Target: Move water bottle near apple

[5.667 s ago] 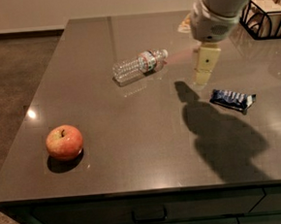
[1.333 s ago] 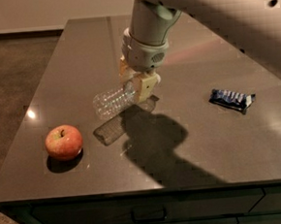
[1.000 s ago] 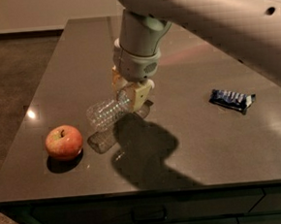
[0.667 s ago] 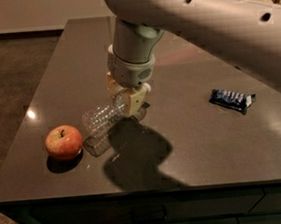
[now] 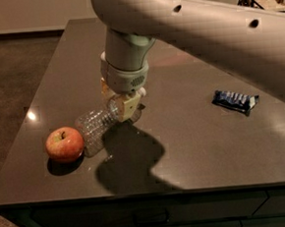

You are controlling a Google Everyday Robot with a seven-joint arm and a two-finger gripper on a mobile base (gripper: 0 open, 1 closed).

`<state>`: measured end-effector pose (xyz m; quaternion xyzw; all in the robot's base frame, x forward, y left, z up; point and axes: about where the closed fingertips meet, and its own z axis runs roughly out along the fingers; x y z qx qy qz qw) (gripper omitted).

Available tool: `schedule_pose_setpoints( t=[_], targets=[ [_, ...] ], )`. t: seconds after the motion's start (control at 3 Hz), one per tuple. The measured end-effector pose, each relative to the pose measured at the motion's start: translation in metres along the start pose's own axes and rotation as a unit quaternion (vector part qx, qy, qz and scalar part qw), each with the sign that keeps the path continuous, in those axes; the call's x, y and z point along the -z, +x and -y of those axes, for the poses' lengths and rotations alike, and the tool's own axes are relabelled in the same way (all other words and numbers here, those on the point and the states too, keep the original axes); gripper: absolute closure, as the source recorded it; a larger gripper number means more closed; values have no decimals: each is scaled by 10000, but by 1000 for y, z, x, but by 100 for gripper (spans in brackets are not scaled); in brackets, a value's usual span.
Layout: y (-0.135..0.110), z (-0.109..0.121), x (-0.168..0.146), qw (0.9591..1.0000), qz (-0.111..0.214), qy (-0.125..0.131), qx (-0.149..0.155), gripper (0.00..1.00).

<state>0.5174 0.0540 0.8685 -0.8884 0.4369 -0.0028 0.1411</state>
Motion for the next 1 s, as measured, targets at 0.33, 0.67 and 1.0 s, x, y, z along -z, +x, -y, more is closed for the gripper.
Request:
schedule_pose_setpoints(
  t=[0.33, 0.67, 1.0],
  targets=[
    [-1, 0, 0, 10000, -1, -1, 7, 15],
    [-1, 0, -1, 10000, -2, -3, 15, 0],
    [-1, 0, -1, 10000, -2, -3, 16, 0]
  ],
)
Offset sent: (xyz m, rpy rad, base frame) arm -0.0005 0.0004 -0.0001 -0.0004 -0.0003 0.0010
